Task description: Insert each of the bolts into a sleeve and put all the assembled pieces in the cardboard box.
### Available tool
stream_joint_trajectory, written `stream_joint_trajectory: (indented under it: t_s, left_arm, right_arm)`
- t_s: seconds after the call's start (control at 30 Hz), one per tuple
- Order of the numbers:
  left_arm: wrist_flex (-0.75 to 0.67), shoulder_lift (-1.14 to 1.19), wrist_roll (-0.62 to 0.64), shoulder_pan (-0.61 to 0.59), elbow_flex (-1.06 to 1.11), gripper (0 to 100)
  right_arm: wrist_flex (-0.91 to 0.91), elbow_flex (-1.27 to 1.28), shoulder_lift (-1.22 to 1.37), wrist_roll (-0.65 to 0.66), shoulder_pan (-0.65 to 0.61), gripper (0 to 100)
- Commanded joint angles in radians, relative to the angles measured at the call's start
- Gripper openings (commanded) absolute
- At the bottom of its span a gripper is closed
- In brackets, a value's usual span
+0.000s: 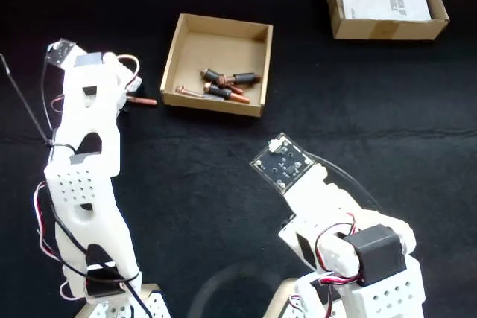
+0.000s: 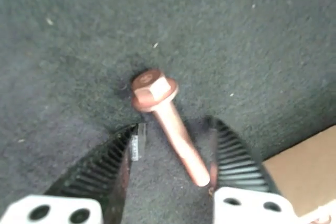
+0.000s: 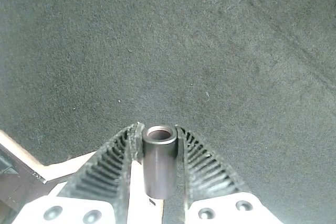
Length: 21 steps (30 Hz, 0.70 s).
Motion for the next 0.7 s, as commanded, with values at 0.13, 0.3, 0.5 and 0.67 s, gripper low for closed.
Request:
stream_joint_trajectory:
  t_s: [0.13, 0.3, 0.5, 0.67]
  left_arm:
    - [0.123, 0.145, 0.006, -0.024, -0.266, 1]
    - [0.222, 0.225, 0.005, -0.024, -0.426, 1]
    - [0.348, 0.252, -0.054, -0.012, -0.602, 1]
    - [0.512, 0.251, -0.135, 0.010, -0.828, 1]
  right_arm:
    - [-0.004, -0.002, -0.005, 0.000, -0.010, 0.8]
    - [-0.010, -0.002, -0.005, 0.000, -0.007, 0.8]
    - [-0.145, 0.024, -0.005, -0.002, -0.004, 0.8]
    - [-0.332, 0.099, -0.008, -0.008, -0.005, 0.8]
